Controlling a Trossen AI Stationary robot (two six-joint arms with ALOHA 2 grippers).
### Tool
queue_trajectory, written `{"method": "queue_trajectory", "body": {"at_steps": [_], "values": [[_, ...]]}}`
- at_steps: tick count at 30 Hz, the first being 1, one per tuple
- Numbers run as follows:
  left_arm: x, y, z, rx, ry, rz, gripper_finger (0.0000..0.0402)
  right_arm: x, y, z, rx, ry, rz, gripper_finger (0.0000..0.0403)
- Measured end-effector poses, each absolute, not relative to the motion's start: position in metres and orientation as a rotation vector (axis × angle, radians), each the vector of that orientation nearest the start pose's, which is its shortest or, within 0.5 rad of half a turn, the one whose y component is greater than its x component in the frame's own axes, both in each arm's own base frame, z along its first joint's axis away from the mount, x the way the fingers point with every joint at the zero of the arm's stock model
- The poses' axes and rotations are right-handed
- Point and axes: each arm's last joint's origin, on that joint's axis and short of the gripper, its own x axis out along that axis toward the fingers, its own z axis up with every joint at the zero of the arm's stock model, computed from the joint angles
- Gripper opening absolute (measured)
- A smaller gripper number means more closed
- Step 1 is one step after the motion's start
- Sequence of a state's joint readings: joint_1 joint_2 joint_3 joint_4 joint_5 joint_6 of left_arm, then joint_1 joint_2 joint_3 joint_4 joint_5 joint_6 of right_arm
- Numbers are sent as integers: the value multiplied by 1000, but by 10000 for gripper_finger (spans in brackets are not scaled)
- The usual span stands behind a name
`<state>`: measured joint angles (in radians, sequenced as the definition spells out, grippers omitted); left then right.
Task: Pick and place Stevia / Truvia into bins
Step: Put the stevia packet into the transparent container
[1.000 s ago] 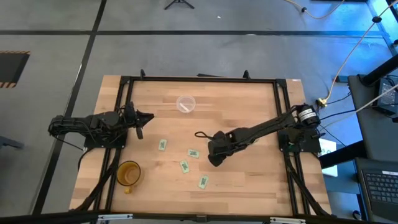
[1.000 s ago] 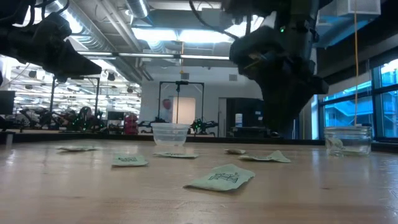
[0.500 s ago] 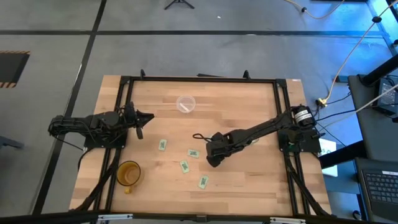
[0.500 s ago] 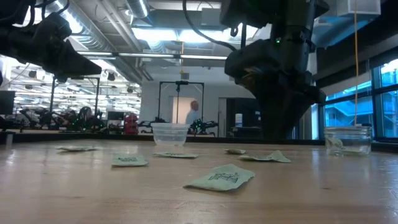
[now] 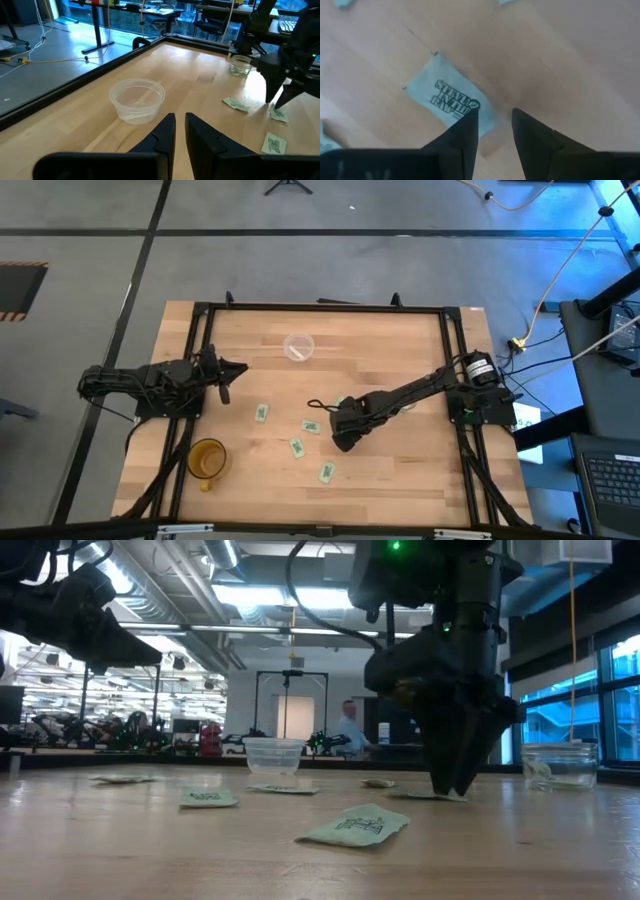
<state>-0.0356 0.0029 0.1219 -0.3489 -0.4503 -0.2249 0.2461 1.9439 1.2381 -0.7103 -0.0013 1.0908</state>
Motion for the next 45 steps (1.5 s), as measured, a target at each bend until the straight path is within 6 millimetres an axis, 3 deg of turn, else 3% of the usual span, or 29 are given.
{"method": "queue_trajectory", "body": {"at_steps": [8, 24, 29, 34, 40, 45], "values": [[84, 10, 171, -164, 179, 436, 36, 347, 88, 138, 741, 1363, -548, 115], [83, 10, 170, -159, 195, 438, 36, 344, 88, 143, 729, 1386, -517, 4], [83, 10, 170, -159, 195, 438, 36, 337, 86, 169, 722, 1349, -474, 3], [83, 10, 170, -159, 195, 439, 36, 318, 76, 211, 716, 1295, -454, 2], [83, 10, 171, -160, 186, 453, 36, 272, 56, 268, 704, 1243, -514, 1], [83, 10, 171, -159, 180, 466, 36, 226, 37, 299, 728, 1295, -611, 1]]}}
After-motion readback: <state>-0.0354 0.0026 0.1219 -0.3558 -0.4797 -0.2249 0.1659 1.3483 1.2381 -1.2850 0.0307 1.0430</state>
